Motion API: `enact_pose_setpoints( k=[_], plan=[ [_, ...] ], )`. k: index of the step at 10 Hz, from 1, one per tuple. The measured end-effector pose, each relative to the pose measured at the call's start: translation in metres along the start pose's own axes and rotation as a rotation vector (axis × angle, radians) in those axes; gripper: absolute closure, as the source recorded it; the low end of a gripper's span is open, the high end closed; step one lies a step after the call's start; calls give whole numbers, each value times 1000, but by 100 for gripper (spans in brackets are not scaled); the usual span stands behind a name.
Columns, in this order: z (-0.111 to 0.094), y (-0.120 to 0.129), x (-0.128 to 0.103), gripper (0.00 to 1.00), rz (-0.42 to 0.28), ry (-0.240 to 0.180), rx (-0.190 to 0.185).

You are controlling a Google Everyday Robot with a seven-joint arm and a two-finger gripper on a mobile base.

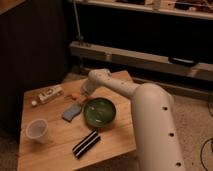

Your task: Place the pepper in the ceramic bowl

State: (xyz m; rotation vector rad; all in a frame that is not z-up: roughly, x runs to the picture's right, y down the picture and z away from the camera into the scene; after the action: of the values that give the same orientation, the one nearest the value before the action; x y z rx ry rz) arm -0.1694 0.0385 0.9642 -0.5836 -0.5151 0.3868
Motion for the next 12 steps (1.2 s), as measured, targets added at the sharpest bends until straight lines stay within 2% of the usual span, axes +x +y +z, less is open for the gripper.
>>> enact_pose_setpoints(
  k=[3,4,7,8,9,10,12],
  plan=[
    [4,-3,3,37,15,3,-8],
    [5,-4,3,45,21,4,-11],
    [6,-3,6,74,27,10,-25],
    [6,-3,7,87,26,12,-31],
    [5,-3,7,95,31,10,-34],
    [2,-4,5,99,34,2,-35],
    [-18,-9,-14,100,27,-45,-29]
  ],
)
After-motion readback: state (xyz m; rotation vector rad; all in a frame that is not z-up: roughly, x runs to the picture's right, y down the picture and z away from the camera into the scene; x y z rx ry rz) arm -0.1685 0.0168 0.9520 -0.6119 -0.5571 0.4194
